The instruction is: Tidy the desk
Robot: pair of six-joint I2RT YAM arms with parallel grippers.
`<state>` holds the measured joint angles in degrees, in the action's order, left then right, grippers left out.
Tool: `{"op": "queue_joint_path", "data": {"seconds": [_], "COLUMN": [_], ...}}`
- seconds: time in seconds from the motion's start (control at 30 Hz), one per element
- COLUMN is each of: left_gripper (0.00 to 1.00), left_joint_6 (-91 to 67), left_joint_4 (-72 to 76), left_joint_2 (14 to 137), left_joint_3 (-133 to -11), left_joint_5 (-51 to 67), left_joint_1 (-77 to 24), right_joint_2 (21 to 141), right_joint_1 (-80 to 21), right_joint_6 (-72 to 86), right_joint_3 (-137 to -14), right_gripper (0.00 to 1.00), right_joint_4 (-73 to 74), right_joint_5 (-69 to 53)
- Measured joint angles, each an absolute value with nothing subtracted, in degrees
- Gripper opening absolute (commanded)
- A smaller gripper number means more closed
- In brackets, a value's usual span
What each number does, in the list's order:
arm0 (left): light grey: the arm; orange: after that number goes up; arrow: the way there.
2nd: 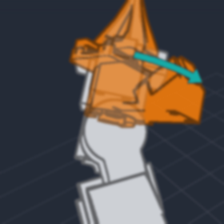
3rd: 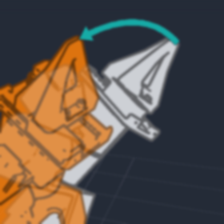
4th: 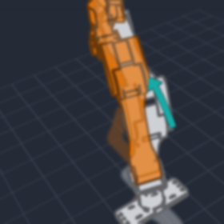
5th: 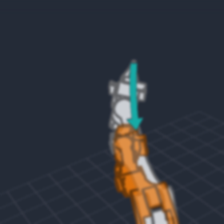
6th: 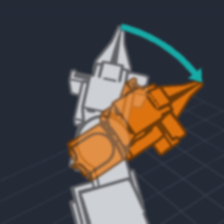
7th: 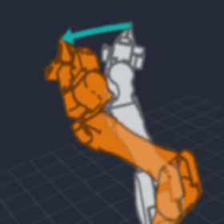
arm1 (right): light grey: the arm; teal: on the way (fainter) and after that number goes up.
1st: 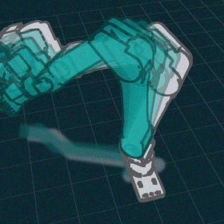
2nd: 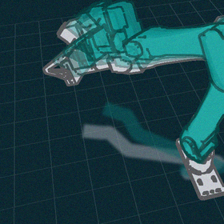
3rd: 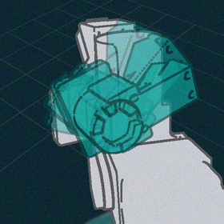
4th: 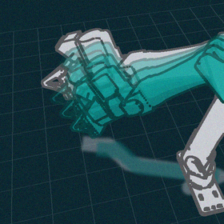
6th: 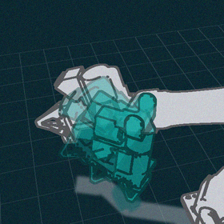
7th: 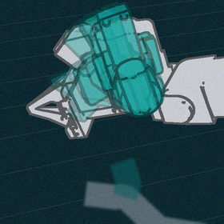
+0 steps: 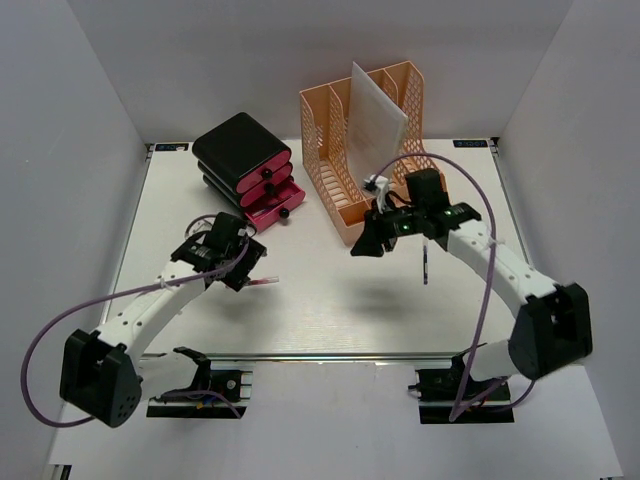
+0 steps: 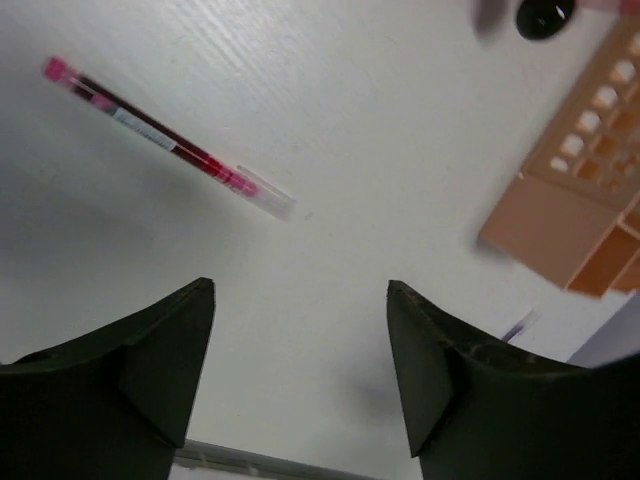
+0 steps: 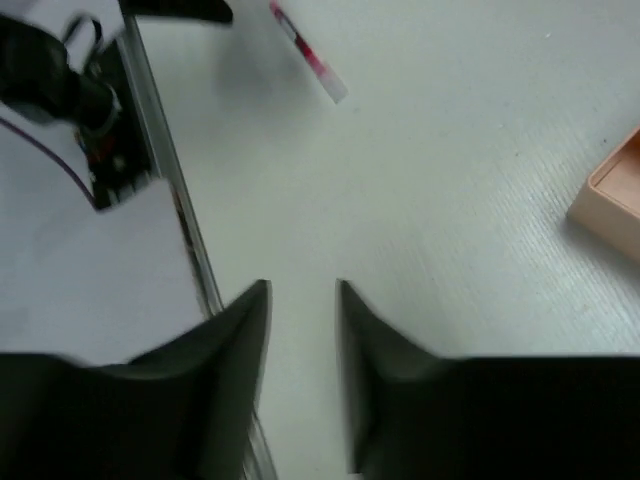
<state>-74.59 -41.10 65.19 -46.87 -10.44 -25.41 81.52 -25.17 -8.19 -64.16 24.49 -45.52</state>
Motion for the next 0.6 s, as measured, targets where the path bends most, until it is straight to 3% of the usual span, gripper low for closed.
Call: {"op": "queue_joint_path", "data": {"seconds": [0.03, 0.07, 0.33, 0.6], "left_gripper": [0.76, 0.73, 0.44, 0.39], "left_joint_6": [-77.1, -79.5, -93.0, -101.6], "left_joint_4": [-42.8, -44.1, -50.5, -51.2], "left_joint_2": [66.8, 68.3, 78.0, 78.0], "left_joint_3": [-48.1, -49.1, -50.4, -49.4], "left_joint_5": [-11.0, -11.5, -11.0, -11.0], "left_joint_1": [-25.4, -25.4, -25.4, -25.5], "right_joint_2": [79.6, 77.2, 65.6, 65.6], "right_joint_1": [-24.8, -24.2, -19.8, -17.8], "right_joint_6": [-8.1, -8.0, -6.3, -5.8], "right_joint_3": [-63.0, -62.2, -60.4, -57.8], "right_gripper": [0.09, 0.01, 0.0, 0.0], "right_joint_4": [24.2, 23.5, 14.8, 13.5], "right_joint_5": [-45.7, -45.9, -47.1, -47.3]}}
